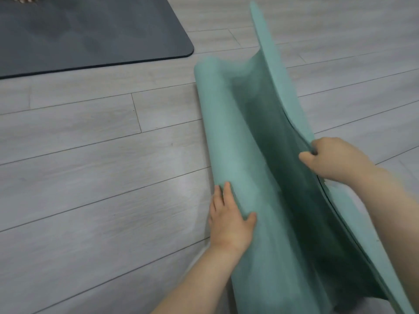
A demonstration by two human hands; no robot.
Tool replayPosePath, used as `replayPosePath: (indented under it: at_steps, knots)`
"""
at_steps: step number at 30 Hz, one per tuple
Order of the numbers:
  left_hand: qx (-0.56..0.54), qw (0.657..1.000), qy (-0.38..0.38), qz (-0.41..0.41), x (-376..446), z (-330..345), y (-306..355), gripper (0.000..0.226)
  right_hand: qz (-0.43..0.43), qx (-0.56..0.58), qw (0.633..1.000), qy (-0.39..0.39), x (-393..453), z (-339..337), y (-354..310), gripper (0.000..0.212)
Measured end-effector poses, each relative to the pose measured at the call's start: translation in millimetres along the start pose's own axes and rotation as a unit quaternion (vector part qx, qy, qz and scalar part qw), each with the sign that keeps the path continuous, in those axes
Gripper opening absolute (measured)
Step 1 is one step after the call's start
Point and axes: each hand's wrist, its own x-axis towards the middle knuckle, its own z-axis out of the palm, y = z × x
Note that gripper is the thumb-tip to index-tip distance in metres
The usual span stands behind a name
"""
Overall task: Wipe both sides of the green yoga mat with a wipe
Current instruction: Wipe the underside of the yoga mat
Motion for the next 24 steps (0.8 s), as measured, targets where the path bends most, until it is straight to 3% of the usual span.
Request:
replayPosePath:
  at_steps: [3,7,11,15,18,20,24]
  knots:
    - [0.016,0.998,0.015,0.051,0,-6,7,0.080,-0.030,0.158,0.986,-0.051,-4,-15,-3,0.035]
    - [-0.206,0.976,0.045,0.051,5,-31,31,0.057,-0.123,0.127,0.982,-0.066,-14,-4,-49,0.036]
    - [-0.474,0.877,-0.049,-0.057,20,-68,47,0.054,-0.229,0.131,0.963,-0.054,-31,16,-107,0.043]
    - [-0.503,0.855,0.012,-0.124,29,-110,24,0.027,-0.287,0.195,0.934,-0.086,-50,22,-144,0.020]
    - [-0.442,0.889,0.039,-0.109,31,-152,-5,0.027,-0.256,0.287,0.917,-0.108,-60,14,-161,0.023]
    - [-0.375,0.922,0.030,-0.088,32,-184,-27,0.025,-0.235,0.332,0.909,-0.090,-65,3,-172,0.017]
    - [-0.295,0.949,0.057,-0.099,35,-260,-77,0.022,-0.238,0.374,0.896,-0.028,-80,-21,-201,0.012]
